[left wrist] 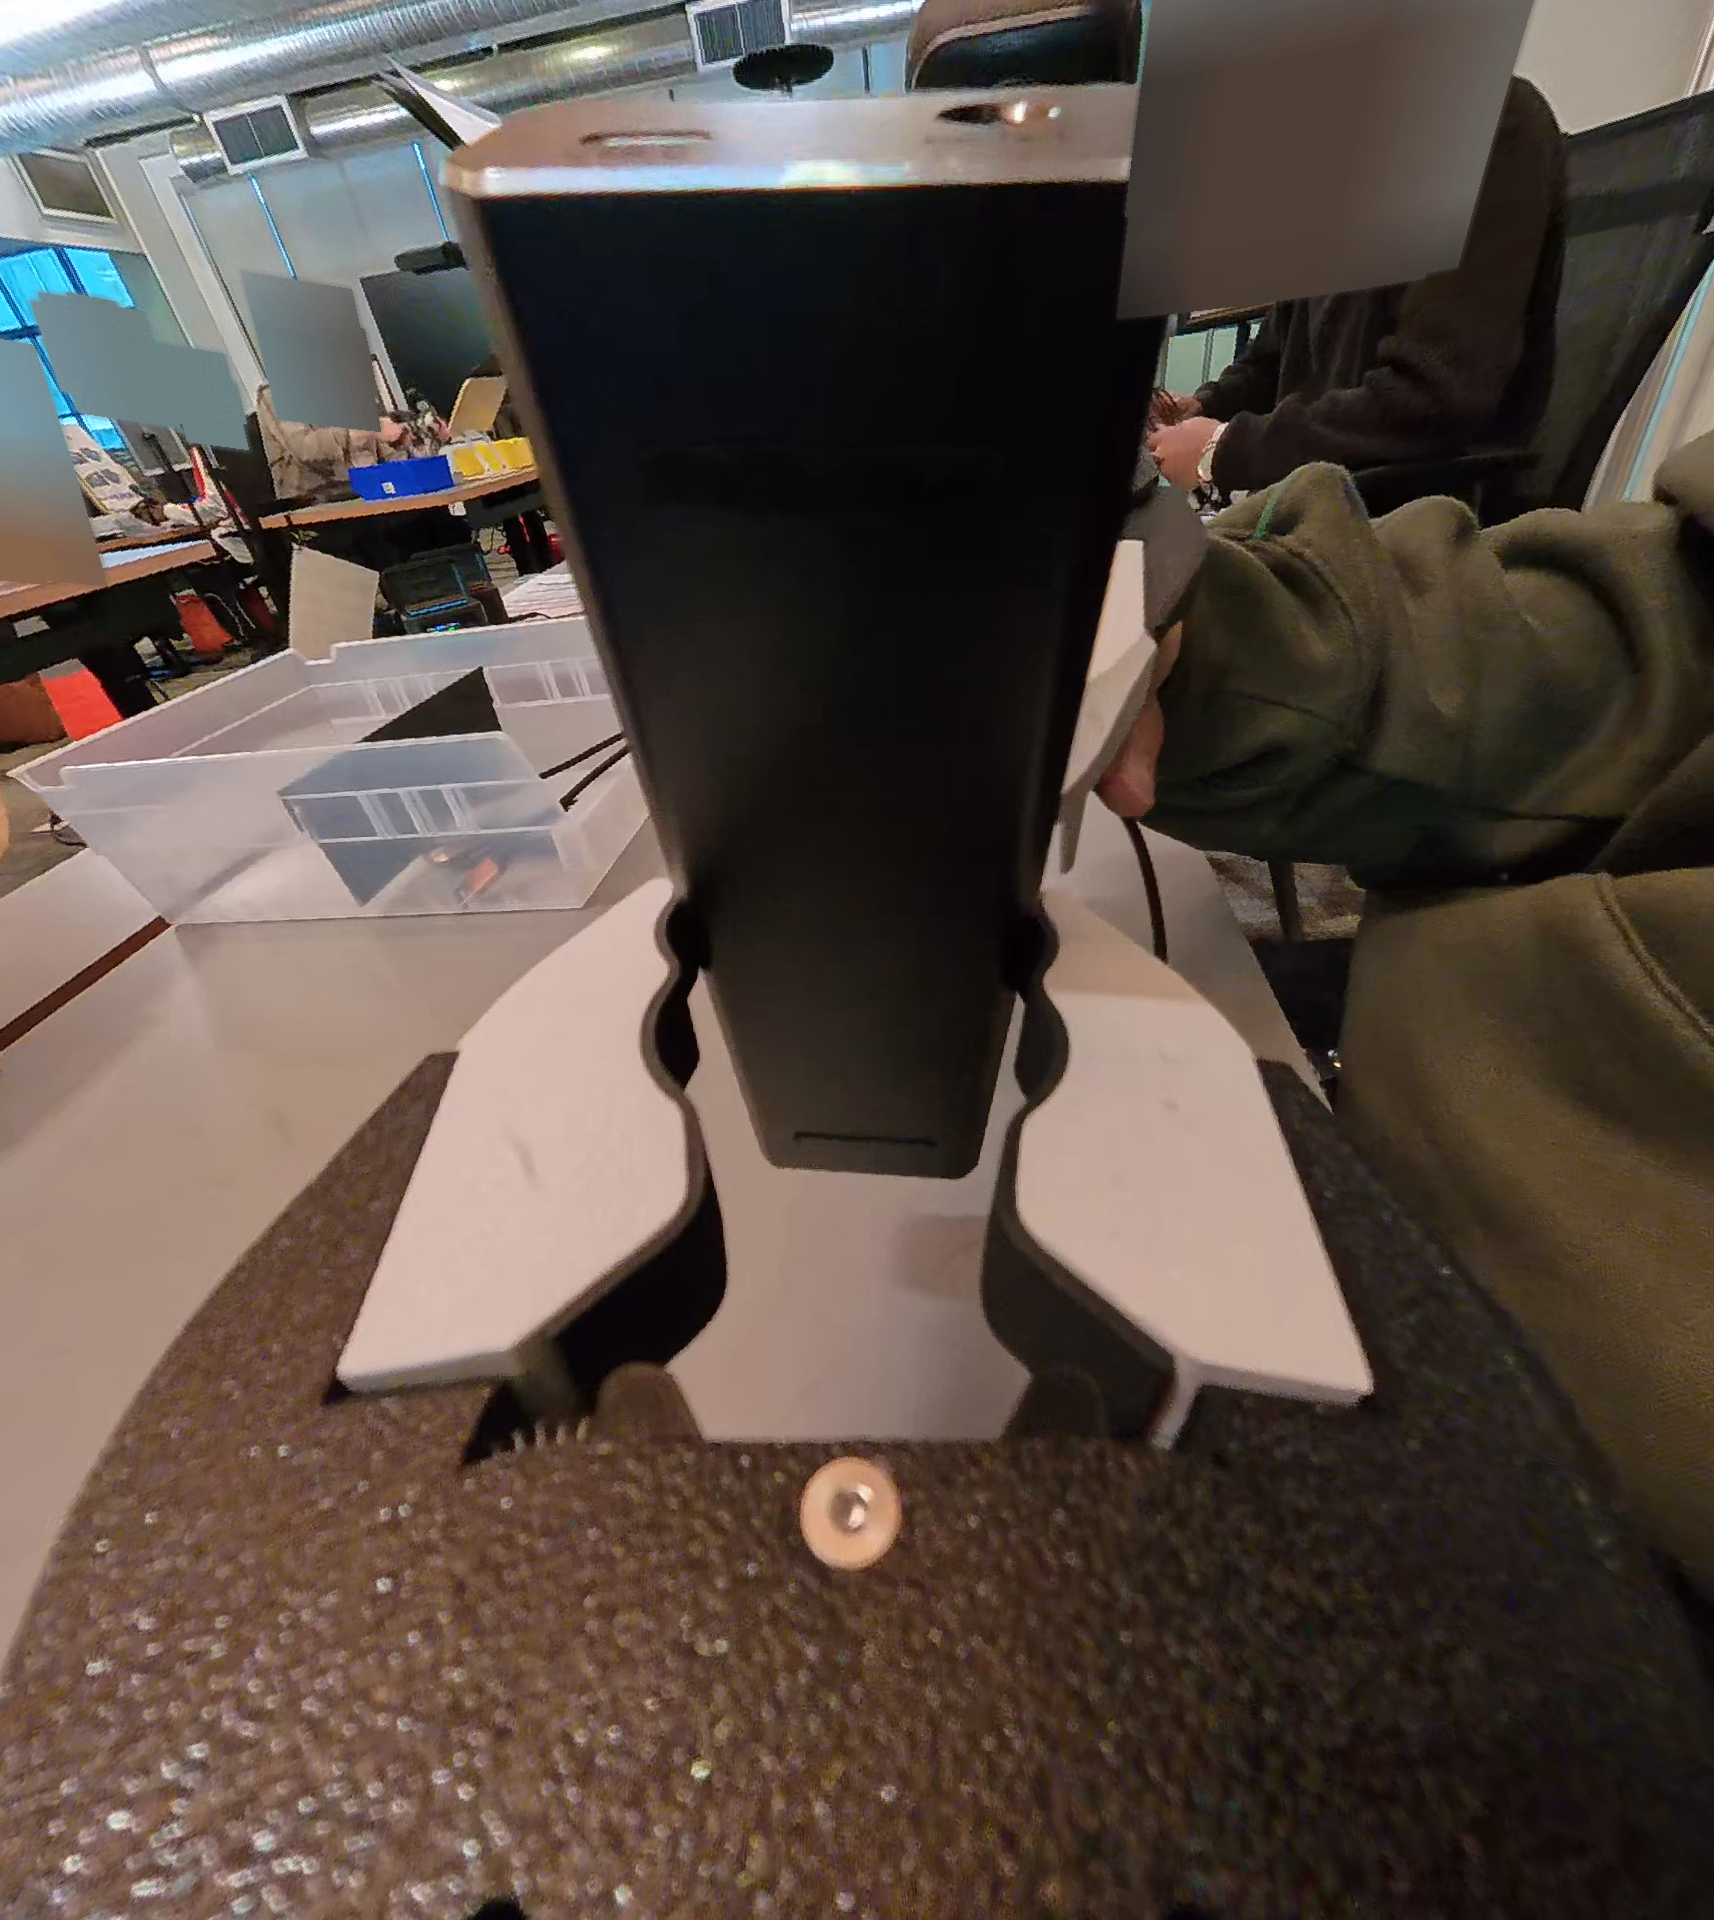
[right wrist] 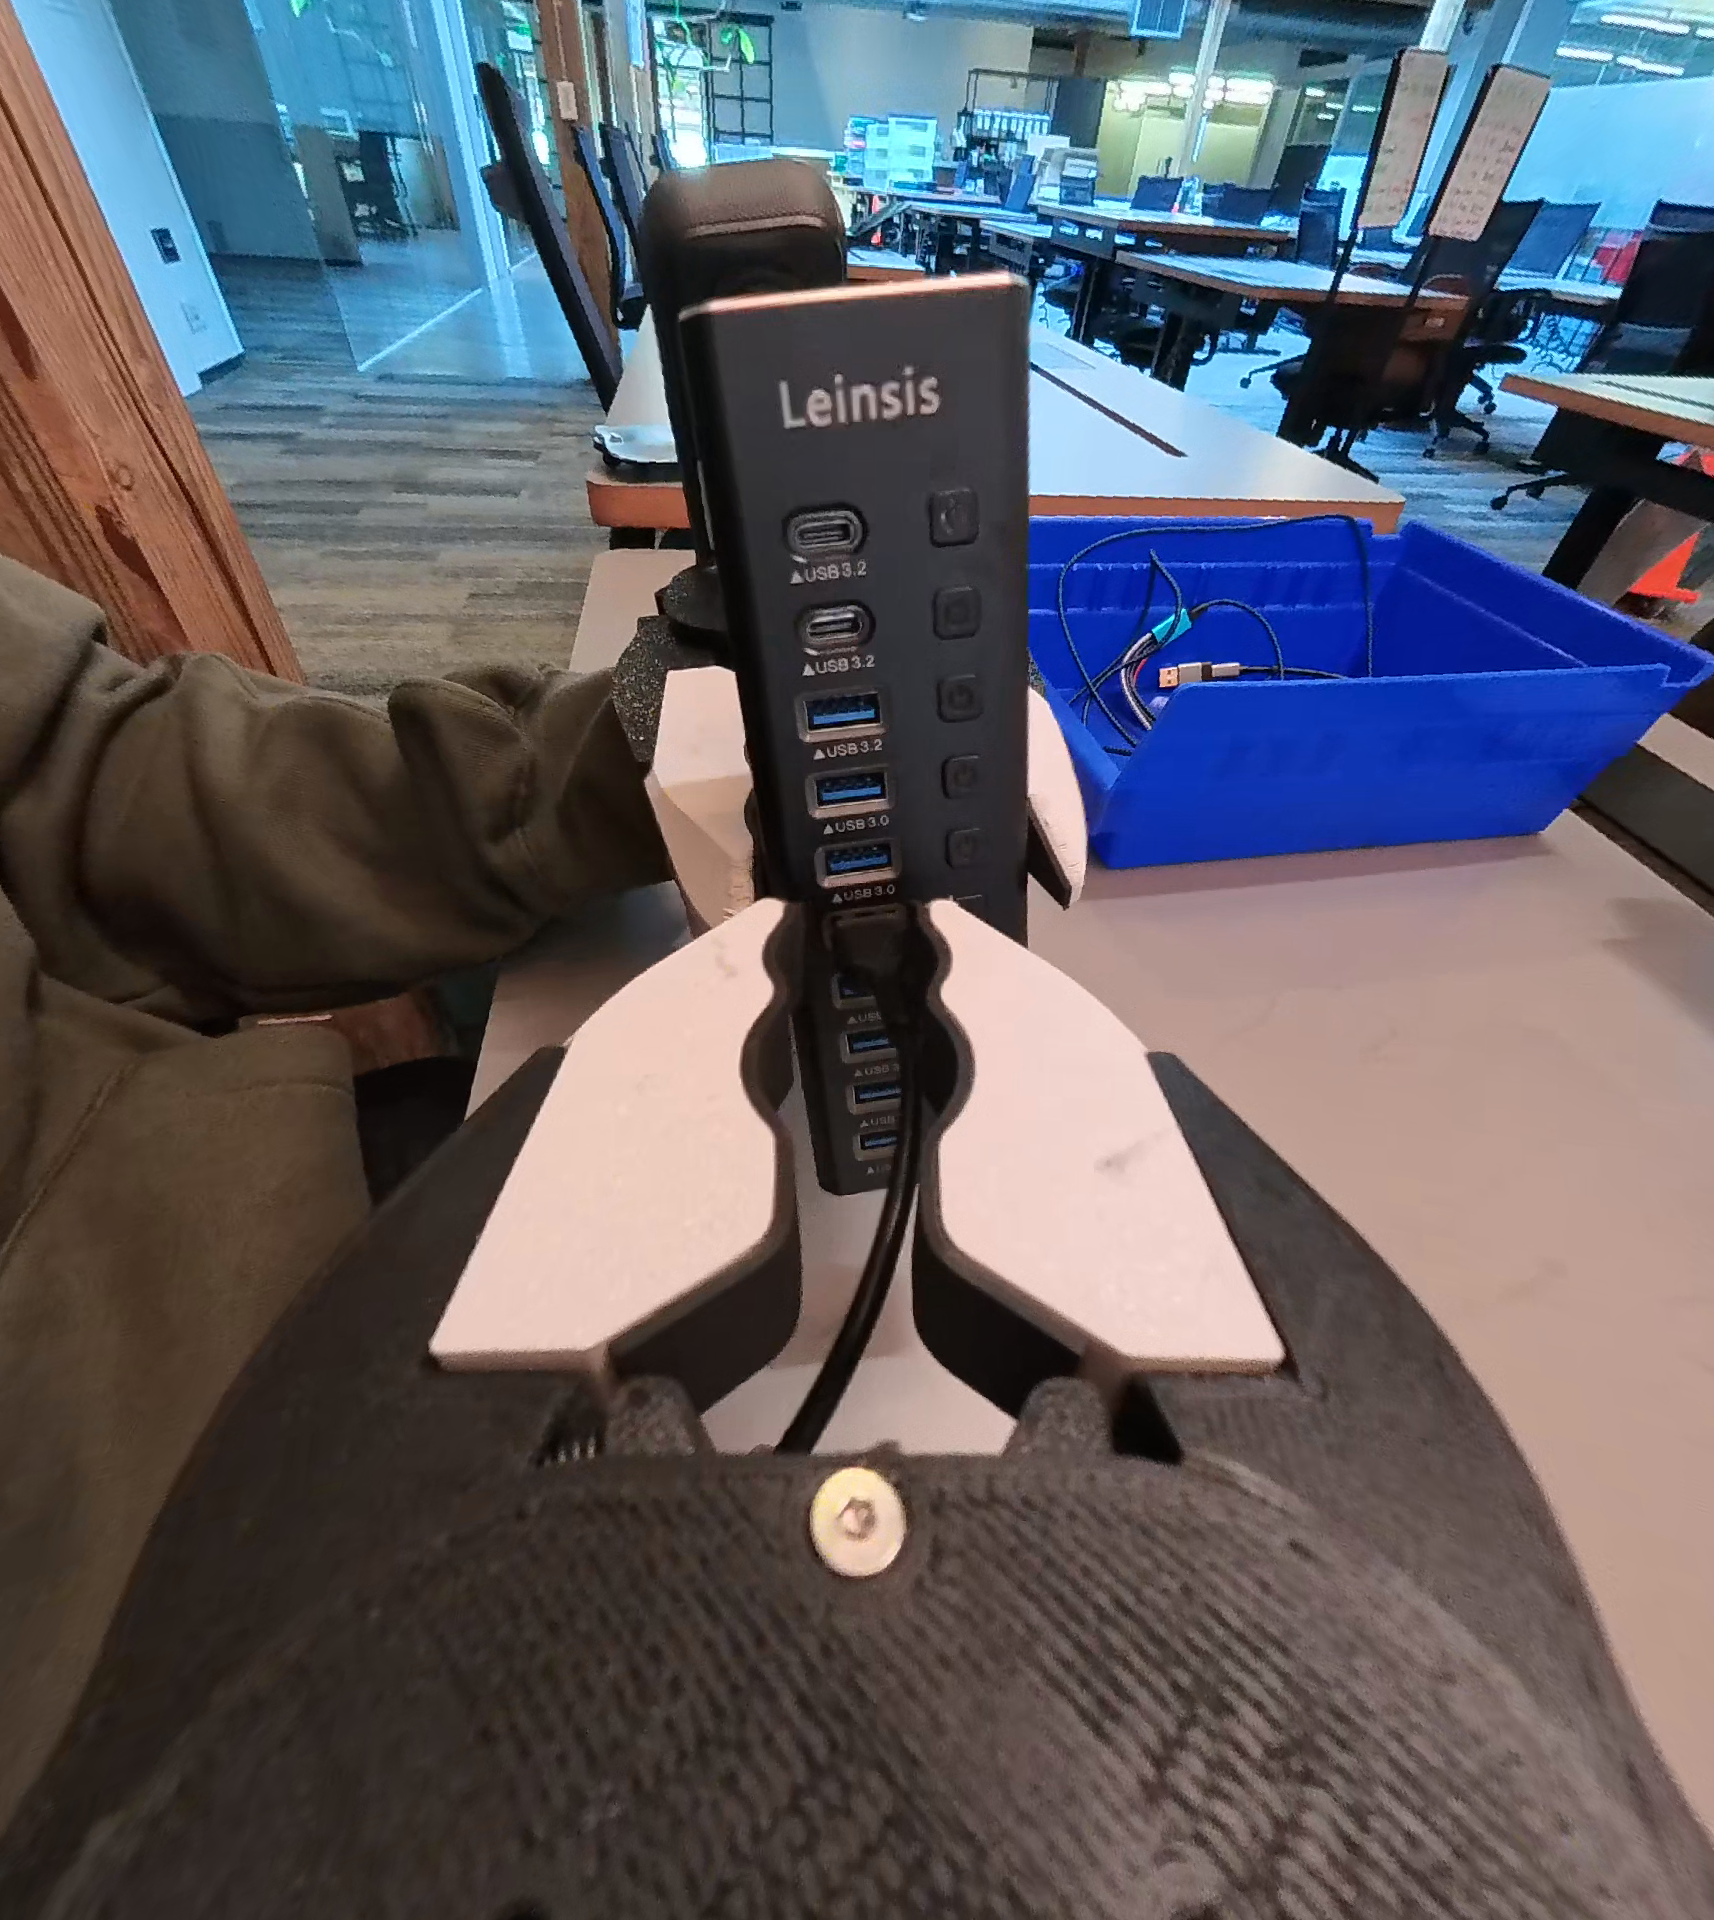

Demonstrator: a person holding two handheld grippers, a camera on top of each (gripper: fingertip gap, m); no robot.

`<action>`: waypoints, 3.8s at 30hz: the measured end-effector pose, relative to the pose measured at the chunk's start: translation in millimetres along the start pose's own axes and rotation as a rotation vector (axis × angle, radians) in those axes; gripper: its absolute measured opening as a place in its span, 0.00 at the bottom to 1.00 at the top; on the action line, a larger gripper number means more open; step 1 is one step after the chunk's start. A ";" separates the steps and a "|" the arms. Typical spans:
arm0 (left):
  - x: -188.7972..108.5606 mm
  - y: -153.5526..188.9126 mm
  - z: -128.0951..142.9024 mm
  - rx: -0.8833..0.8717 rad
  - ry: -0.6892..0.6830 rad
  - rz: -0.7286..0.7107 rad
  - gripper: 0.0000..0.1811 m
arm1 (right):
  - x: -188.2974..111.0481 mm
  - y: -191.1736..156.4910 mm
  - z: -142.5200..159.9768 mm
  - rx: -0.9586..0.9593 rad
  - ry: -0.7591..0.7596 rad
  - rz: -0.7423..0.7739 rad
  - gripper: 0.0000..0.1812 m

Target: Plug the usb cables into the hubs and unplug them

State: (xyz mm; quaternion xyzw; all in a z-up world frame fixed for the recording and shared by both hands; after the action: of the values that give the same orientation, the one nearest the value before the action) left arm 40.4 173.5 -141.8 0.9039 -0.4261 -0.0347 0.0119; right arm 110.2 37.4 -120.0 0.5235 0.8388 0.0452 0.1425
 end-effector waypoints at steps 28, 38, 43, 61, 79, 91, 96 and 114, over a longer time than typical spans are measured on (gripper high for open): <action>5.6 2.6 5.6 -0.011 0.016 0.050 0.32 | -2.5 -1.7 6.2 -0.037 -0.083 -0.032 0.09; 11.3 6.6 1.5 0.013 -0.030 0.031 0.33 | -9.5 -2.9 -7.9 -0.161 -0.243 -0.055 0.09; 15.9 9.0 1.4 0.016 -0.031 0.036 0.33 | -14.6 -5.7 -11.5 -0.194 -0.290 -0.048 0.09; 35.2 9.3 5.7 0.044 -0.209 -0.087 0.33 | -28.4 3.7 5.3 -0.143 -0.324 -0.062 0.09; 22.1 10.4 -4.4 -0.056 -0.018 0.027 0.32 | -22.2 0.3 -1.9 -0.041 -0.154 -0.065 0.08; 19.9 5.9 -1.2 -0.083 0.007 0.017 0.33 | -14.9 -1.0 9.8 0.053 -0.169 -0.022 0.08; 24.7 8.3 3.3 0.041 -0.099 -0.053 0.33 | -20.5 -1.2 11.3 0.060 -0.282 0.020 0.09; 33.7 27.6 -13.5 -0.024 0.114 0.119 0.33 | -30.7 -18.4 0.0 0.019 -0.175 -0.069 0.08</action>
State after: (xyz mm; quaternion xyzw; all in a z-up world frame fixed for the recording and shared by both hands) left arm 41.5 129.9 -128.7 0.8774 -0.4771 0.0128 0.0489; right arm 106.9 1.8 -118.3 0.4976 0.8411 -0.0137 0.2117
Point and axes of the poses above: each gripper's, where its closed fingertips meet, x out along the fingers, z out of its underside, y = z × x across the jaws, the point moved 8 cm from there along -x, back along the fingers, and after that the axes turned 10 degrees about -x, right-handed, at the moved point
